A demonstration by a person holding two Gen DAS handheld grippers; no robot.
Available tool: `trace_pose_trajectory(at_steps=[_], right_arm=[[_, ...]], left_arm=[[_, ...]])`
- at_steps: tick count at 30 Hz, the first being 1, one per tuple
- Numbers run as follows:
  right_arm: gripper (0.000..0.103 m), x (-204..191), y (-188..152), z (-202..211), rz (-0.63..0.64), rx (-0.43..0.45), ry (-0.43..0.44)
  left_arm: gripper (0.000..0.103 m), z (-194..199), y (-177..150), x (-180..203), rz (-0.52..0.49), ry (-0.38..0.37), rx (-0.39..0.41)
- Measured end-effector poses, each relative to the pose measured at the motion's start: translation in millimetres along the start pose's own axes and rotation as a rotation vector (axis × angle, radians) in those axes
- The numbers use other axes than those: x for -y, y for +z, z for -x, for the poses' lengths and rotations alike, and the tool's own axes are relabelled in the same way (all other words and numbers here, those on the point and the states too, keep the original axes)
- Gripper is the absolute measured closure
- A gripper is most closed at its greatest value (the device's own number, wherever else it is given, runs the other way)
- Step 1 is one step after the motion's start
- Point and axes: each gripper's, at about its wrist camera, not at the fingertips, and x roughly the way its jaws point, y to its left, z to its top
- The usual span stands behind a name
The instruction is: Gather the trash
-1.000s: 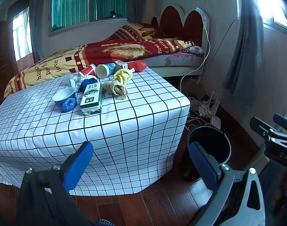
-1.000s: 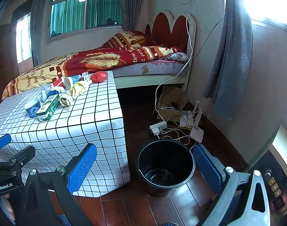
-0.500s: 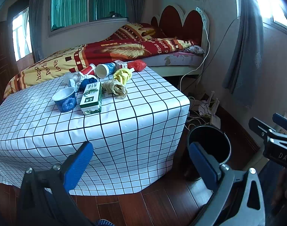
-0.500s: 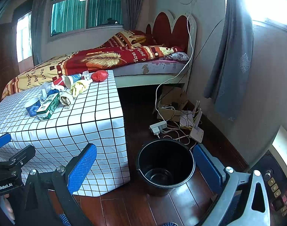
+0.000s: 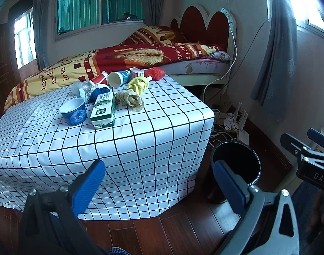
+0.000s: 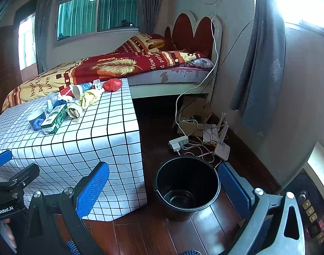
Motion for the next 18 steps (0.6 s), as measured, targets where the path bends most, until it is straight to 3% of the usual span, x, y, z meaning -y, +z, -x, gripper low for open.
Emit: trace_pose_trajectory(at_steps=[18], right_arm=[[0.0,-0.5,-0.5,-0.3,0.001,0.001,-0.001]], left_arm=[[0.001,0.1,-1.5,0.1,0.0,-0.001,-0.002]])
